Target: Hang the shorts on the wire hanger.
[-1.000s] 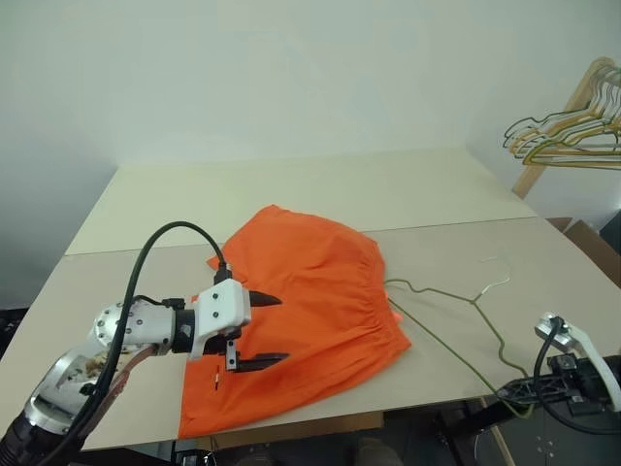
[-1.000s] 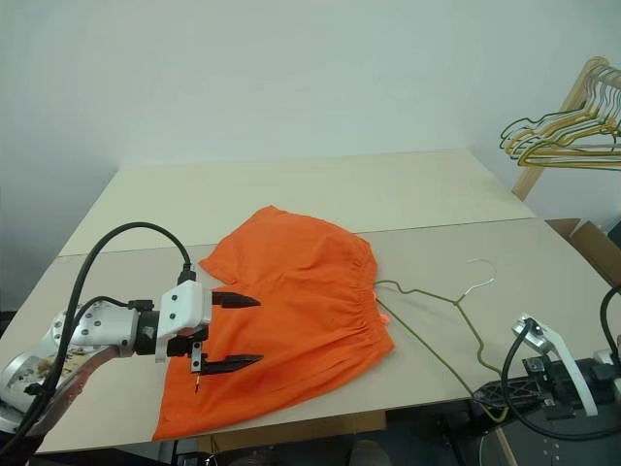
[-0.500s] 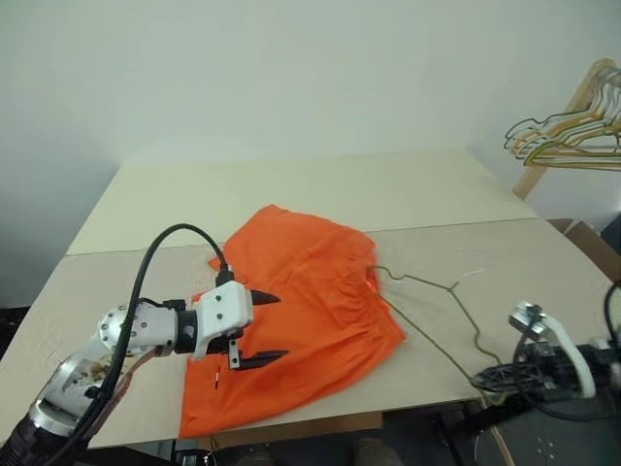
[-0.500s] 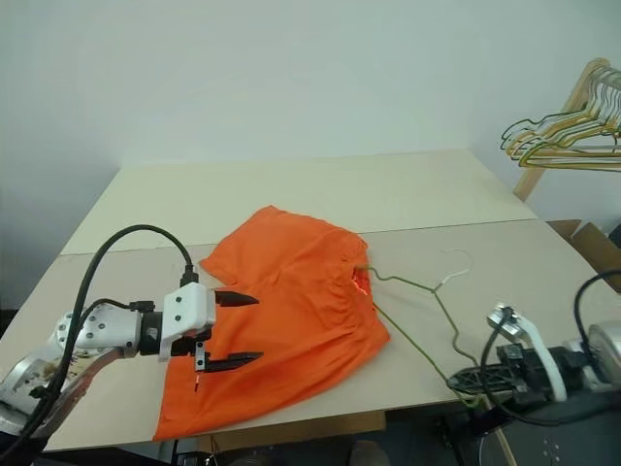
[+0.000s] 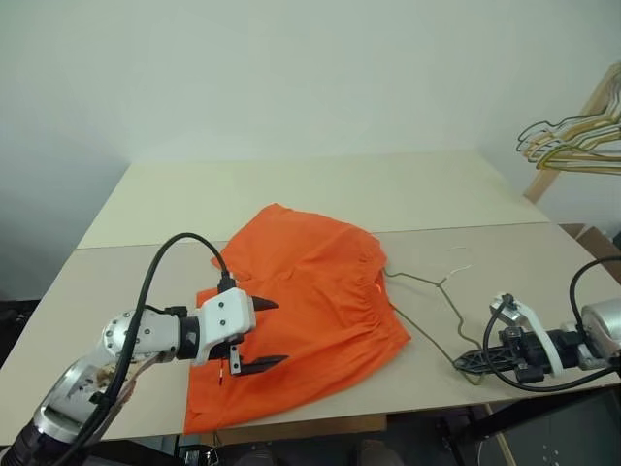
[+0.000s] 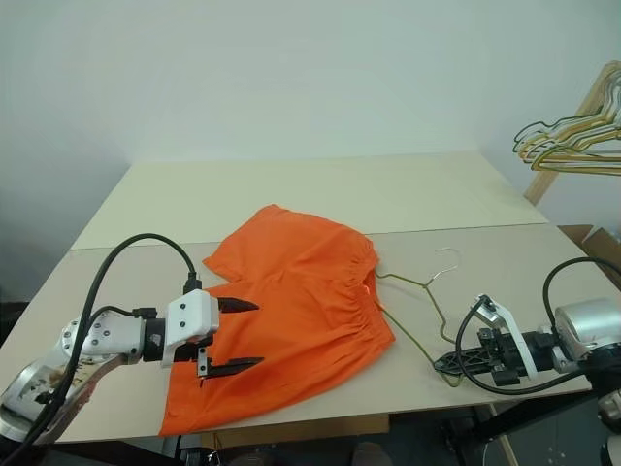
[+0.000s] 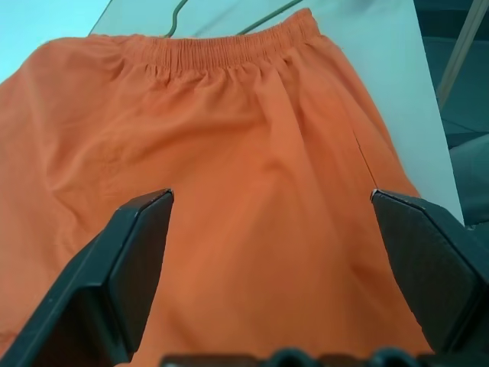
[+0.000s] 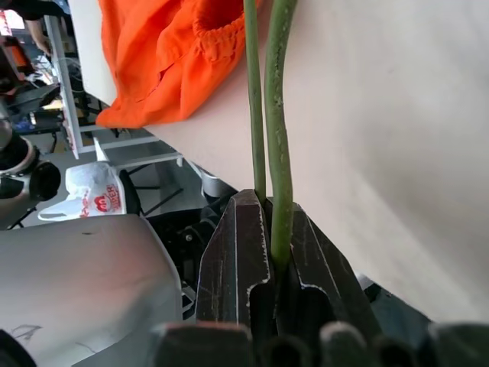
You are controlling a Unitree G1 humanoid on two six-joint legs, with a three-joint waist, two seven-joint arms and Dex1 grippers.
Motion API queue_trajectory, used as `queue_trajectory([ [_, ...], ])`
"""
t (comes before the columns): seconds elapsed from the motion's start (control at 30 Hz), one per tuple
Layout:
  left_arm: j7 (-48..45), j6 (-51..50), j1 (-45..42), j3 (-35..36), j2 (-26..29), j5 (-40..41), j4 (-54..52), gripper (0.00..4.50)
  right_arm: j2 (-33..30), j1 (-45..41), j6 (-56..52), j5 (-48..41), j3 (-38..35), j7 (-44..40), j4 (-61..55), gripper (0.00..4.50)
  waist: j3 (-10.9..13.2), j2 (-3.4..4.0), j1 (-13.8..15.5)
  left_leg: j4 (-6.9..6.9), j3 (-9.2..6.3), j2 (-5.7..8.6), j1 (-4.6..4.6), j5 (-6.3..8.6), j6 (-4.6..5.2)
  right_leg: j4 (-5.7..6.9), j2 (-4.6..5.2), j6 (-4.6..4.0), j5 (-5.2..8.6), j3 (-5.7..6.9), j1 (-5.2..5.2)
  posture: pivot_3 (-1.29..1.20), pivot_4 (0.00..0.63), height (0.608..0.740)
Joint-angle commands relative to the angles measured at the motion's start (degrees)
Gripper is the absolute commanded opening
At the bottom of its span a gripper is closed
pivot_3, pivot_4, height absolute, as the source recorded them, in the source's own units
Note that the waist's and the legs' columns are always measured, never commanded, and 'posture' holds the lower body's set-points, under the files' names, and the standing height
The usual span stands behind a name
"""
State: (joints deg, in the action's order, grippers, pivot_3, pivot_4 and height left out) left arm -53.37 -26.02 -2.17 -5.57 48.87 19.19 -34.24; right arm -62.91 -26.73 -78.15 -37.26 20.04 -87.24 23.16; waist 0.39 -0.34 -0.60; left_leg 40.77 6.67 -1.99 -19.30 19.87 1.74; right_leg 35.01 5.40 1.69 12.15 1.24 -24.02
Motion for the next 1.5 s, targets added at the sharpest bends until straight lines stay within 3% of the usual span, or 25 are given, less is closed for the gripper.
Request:
queue_trajectory([
  [0.03, 0.78, 0.51, -1.63, 0.41, -0.95, 0.22, -1.83, 4.48, 2.45, -6.32, -1.23, -0.15, 0.47, -3.11, 2.93, 0.0, -0.01, 0.01, -0.43, 0.0, 0.0, -0.01, 0.02, 0.01, 0.02, 0.0, -0.01, 0.01, -0.01, -0.04, 0.02, 0.0, 0.0, 0.74],
  [0.43, 0.83, 0.35, -2.33, 0.13, -1.19, -0.63, -1.96, 4.48, 13.24, -19.02, 4.0, 9.88, 9.52, -4.65, 19.76, 0.0, -0.03, 0.05, 0.19, 0.04, 0.06, 0.06, -0.12, 0.0, 0.0, -0.04, -0.04, 0.05, -0.05, -0.12, -0.06, 0.02, 0.0, 0.74],
  [0.73, 1.73, 0.22, -2.11, -0.41, -1.6, -1.51, -2.48, 4.48, 20.19, -27.05, 14.71, 17.2, 7.53, -5.21, 36.63, 0.0, -0.06, 0.09, -0.26, 0.03, 0.01, 0.04, -0.04, -0.03, -0.05, 0.02, -0.08, 0.06, -0.06, -0.18, -0.04, 0.04, 0.0, 0.74],
  [0.9, 1.67, 0.35, -1.99, -0.32, -1.54, -1.57, -2.35, 4.48, 22.86, -27.4, 17.97, 18.01, 9.81, -5.26, 38.51, 0.0, -0.06, 0.1, -0.26, 0.03, 0.0, 0.04, -0.05, -0.03, -0.06, 0.02, -0.08, 0.06, -0.06, -0.16, -0.04, 0.05, 0.0, 0.74],
  [1.1, 1.87, 0.25, -2.31, -0.68, -1.8, -1.72, -2.24, 4.48, 26.16, -30.94, 20.2, 20.68, 6.09, -4.83, 44.49, 0.0, -0.07, 0.12, -0.27, 0.04, 0.02, 0.04, -0.04, -0.04, -0.08, 0.06, -0.07, 0.06, -0.06, -0.16, -0.04, 0.05, 0.0, 0.74],
  [1.5, 2.58, 0.15, -3.21, -2.33, -2.4, -2.82, -2.99, 4.48, 29.52, -31.63, 31.26, 25.27, -7.7, 5.94, 48.66, 0.0, -0.07, 0.13, -0.27, 0.03, 0.13, 0.04, -0.06, -0.06, -0.12, 0.07, -0.08, 0.07, -0.06, -0.13, -0.04, 0.05, 0.0, 0.74],
])
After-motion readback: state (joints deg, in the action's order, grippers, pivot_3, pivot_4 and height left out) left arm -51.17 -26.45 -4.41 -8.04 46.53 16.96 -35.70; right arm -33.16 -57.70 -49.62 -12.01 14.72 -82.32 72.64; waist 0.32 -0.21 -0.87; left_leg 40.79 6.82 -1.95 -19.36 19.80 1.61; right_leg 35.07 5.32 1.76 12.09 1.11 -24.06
